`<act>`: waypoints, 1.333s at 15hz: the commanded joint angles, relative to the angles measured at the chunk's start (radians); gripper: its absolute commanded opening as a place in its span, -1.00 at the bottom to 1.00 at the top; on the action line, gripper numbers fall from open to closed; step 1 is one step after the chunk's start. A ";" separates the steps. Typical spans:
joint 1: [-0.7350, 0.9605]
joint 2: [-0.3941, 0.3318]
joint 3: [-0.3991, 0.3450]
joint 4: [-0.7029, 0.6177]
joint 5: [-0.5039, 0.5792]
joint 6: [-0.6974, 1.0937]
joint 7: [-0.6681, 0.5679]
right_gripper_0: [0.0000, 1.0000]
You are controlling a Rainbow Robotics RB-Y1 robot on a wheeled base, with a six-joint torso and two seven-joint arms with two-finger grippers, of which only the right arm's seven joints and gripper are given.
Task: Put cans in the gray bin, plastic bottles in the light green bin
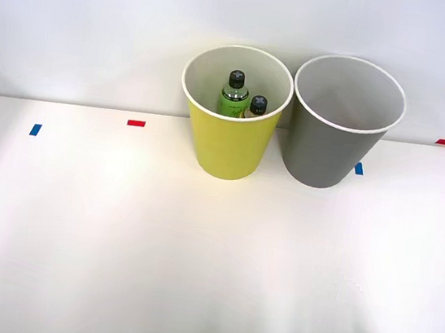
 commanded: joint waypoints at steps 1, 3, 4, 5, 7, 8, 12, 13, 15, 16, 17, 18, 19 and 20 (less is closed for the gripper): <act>0.000 0.000 0.000 0.000 0.000 0.000 0.000 1.00; 0.000 0.000 0.000 0.000 0.000 0.000 0.000 1.00; 0.000 0.000 0.000 0.000 0.000 0.000 0.000 1.00; 0.000 0.000 0.000 0.000 0.000 0.000 0.000 1.00; 0.000 0.000 0.000 0.000 0.000 0.000 0.000 1.00; 0.000 0.000 0.000 0.000 0.000 0.000 0.000 1.00; 0.000 0.000 0.000 0.000 0.000 0.000 0.000 1.00; 0.000 0.000 0.000 0.000 0.000 0.000 0.000 1.00; 0.000 0.000 0.000 0.000 0.000 0.000 0.000 1.00; 0.000 0.000 0.000 0.000 0.000 0.000 0.000 1.00; 0.000 0.000 0.000 0.000 0.000 0.000 0.000 1.00; 0.000 0.000 0.000 0.000 0.000 0.000 0.000 1.00; 0.000 0.000 0.000 0.000 0.000 0.000 0.000 1.00; 0.000 0.000 0.000 0.000 0.000 0.000 0.000 1.00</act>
